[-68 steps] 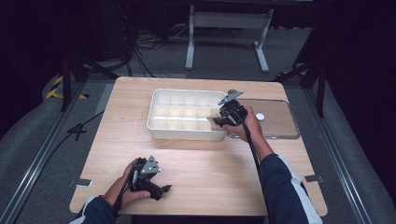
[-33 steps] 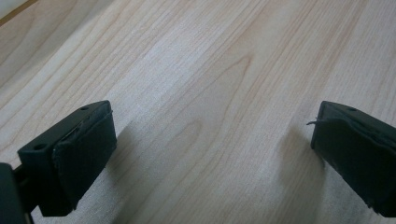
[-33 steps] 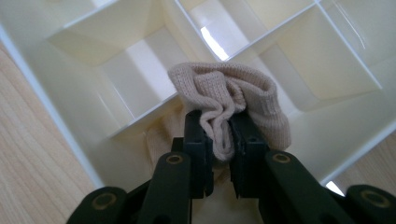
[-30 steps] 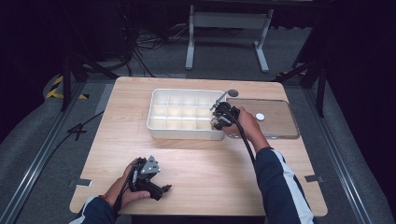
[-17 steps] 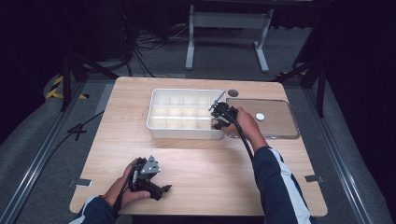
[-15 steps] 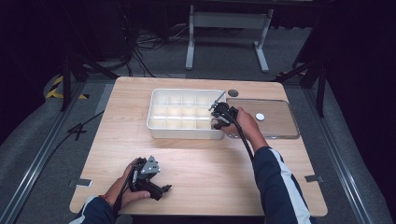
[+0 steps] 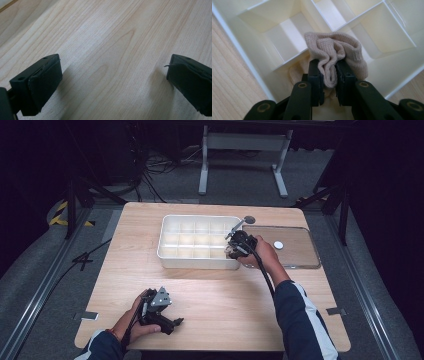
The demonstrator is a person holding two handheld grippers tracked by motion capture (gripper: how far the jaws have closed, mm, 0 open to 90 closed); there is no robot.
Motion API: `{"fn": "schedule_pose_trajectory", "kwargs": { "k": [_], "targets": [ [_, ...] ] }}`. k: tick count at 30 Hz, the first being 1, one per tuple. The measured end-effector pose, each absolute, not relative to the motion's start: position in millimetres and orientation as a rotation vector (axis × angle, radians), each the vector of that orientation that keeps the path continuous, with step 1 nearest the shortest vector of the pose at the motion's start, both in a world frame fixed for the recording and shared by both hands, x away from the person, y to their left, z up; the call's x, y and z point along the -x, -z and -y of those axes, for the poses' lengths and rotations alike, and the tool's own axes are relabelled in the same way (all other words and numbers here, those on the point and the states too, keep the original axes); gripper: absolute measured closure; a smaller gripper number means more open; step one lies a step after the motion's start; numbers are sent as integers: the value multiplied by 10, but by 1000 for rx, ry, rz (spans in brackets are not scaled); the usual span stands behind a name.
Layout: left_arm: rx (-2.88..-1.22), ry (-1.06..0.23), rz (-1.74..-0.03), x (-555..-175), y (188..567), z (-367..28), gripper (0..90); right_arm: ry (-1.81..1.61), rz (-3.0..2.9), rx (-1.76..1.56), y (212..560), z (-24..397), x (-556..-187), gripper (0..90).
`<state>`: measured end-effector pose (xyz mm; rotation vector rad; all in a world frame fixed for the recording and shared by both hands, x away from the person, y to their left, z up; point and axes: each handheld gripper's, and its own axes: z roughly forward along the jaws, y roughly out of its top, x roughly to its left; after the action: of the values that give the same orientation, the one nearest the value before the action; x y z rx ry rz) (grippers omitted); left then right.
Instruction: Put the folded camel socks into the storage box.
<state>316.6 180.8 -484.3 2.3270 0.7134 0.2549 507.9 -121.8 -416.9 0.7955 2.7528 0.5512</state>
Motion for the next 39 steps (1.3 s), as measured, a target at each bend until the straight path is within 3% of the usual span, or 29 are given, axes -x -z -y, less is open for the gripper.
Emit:
{"fn": "schedule_pose_trajectory", "kwargs": {
  "k": [39],
  "targets": [
    [-2324,-253,-716,-3165,4843,-1807,3,-862,-2646,-769,3868,1427,-4821,618]
  ]
}}
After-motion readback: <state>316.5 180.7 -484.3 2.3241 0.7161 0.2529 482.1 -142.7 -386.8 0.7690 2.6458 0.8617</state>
